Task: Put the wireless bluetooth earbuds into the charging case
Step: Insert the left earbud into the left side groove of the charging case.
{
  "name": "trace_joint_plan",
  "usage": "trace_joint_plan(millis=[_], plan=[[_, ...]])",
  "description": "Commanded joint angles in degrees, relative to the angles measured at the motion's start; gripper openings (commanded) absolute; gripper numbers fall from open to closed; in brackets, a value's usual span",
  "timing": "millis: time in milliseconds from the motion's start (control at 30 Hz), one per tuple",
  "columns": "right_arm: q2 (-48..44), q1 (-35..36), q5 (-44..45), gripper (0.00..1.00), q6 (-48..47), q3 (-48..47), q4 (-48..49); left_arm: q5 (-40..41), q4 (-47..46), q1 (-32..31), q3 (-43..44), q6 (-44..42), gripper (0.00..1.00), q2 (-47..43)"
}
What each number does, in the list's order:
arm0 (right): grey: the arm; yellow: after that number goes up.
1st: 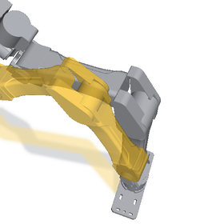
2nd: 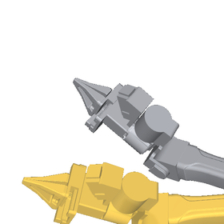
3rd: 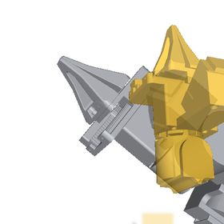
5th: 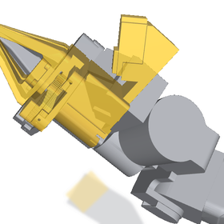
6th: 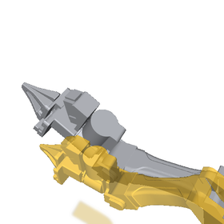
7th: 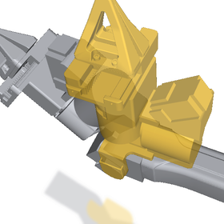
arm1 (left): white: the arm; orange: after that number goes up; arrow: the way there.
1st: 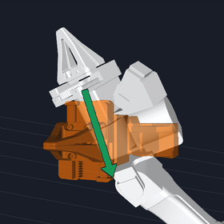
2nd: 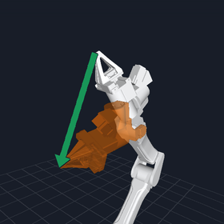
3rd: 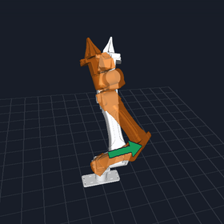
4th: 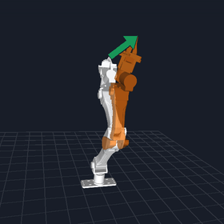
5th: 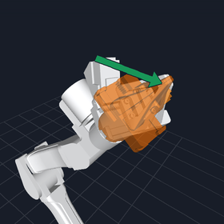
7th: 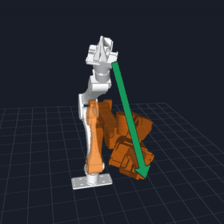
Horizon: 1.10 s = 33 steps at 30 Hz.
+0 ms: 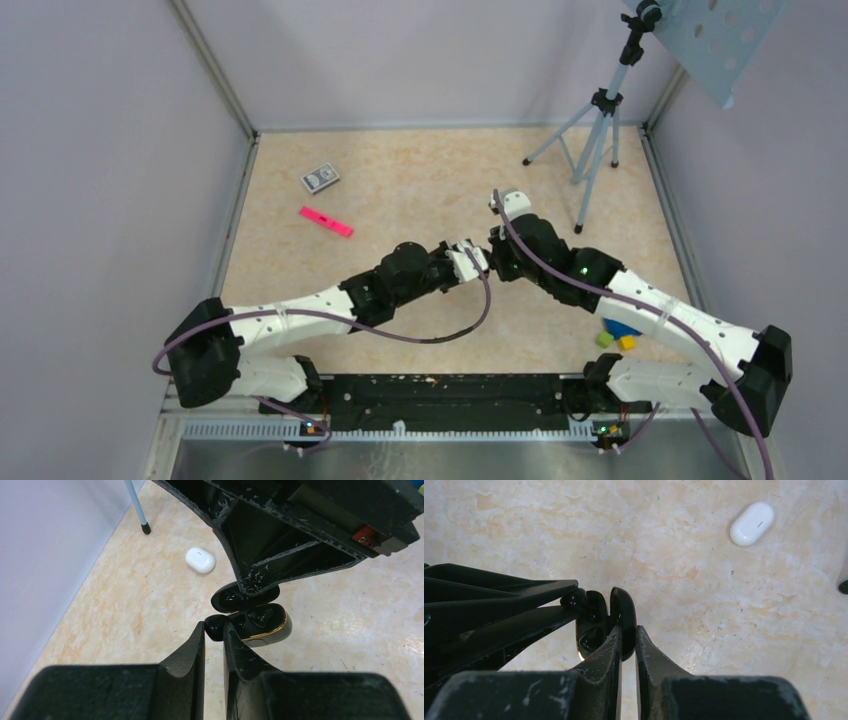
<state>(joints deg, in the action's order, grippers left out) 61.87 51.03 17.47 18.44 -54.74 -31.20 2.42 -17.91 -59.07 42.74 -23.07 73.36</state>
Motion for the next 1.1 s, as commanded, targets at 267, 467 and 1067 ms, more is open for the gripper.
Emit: trace_joint_plan(millis=[267,467,1067], plan=[[-4.53,1.48,0.76,0.00,-0.57,-0.45,2.28,2.93,3.17,0.47,-0.64,-0.78,0.00,-0.50],[-4.34,1.77,-0.29,0.00,-0.75,-0.26,2.64,4.04,-1.20,0.50,-2.11,-1.15,0.00,-0.90],[-5.79,4.15,1.03,0.00,-1.06,5.17,8.43,2.87,1.45,1.00,0.07,0.94,0.00,-2.83]])
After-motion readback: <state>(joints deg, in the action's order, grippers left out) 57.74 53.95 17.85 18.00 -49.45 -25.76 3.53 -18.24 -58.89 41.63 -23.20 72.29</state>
